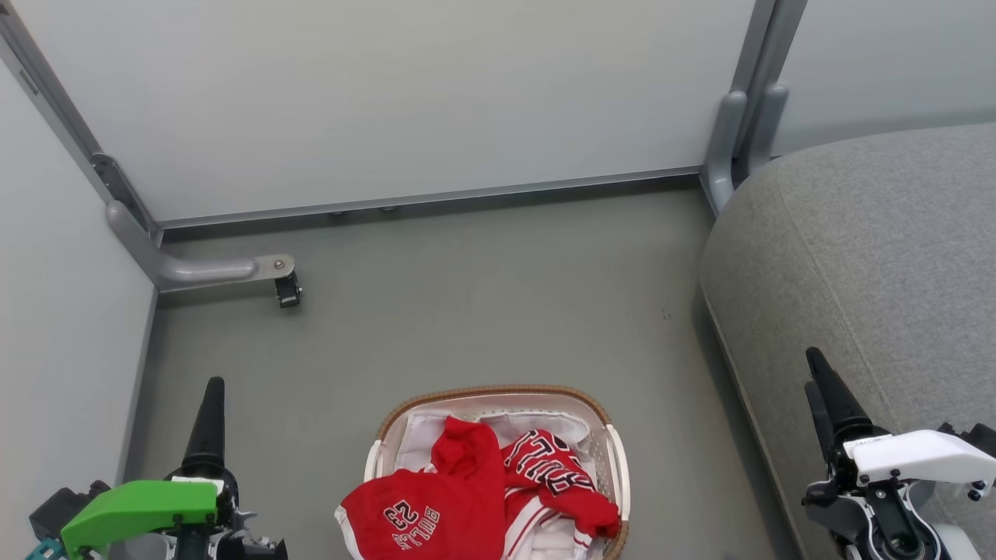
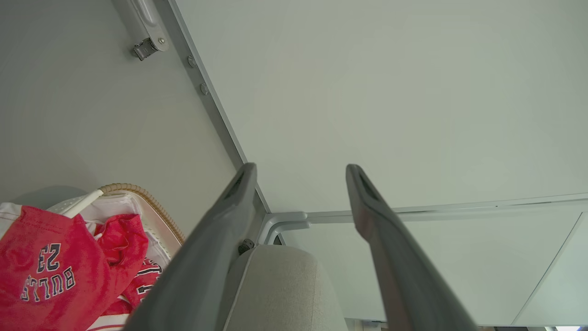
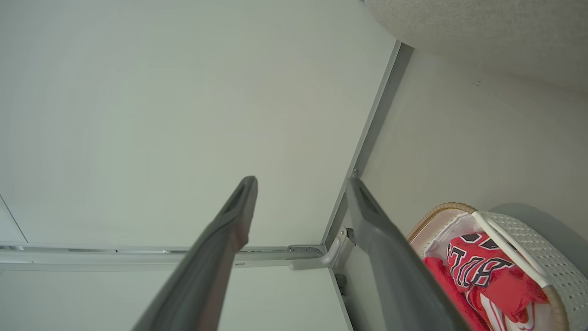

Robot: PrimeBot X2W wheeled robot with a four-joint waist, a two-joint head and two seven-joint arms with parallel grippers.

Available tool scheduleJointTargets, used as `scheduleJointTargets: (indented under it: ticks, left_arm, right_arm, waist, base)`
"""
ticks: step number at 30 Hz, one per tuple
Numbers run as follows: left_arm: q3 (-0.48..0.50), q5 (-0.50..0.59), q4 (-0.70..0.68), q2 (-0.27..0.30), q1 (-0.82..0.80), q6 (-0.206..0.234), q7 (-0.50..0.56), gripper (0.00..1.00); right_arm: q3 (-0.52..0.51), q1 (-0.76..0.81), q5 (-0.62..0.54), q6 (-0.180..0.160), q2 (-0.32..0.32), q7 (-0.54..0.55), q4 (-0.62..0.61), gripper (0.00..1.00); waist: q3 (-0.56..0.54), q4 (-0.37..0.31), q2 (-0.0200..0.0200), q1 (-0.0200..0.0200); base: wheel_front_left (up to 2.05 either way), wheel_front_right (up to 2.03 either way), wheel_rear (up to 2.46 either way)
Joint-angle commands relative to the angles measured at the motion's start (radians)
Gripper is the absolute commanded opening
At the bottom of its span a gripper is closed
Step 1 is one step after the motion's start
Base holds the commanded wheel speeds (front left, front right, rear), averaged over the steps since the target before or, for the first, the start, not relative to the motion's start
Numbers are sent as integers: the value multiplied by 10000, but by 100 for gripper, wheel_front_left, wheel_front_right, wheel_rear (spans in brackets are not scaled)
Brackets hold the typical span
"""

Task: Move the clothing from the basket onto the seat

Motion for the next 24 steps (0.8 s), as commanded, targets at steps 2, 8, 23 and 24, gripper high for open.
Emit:
scheduleJointTargets:
  ticks: [2, 8, 23, 24]
  left_arm:
    - [13, 891, -129, 105, -301, -32, -165, 100]
    - [-187, 2548, -123, 161, -316, -7, -461, 100]
    - [-822, 5257, 62, 392, -276, 320, -1036, 100]
    - [-875, 5416, 76, 414, -279, 353, -1068, 100]
  right_arm:
    - [109, -332, -654, 2, -191, -178, -198, 100]
    - [247, -379, -1897, 2, -317, -474, -216, 100]
    - [630, -361, -4644, 3, -544, -1051, -90, 100]
    - [637, -372, -4778, 3, -548, -1083, -73, 100]
  waist:
    - [11, 11, 0, 0]
    - [40, 29, 0, 0]
    - [66, 92, 0, 0]
    - [68, 96, 0, 0]
  base:
    - [0, 0, 0]
    - [0, 0, 0]
    - [0, 0, 0]
    - [0, 0, 0]
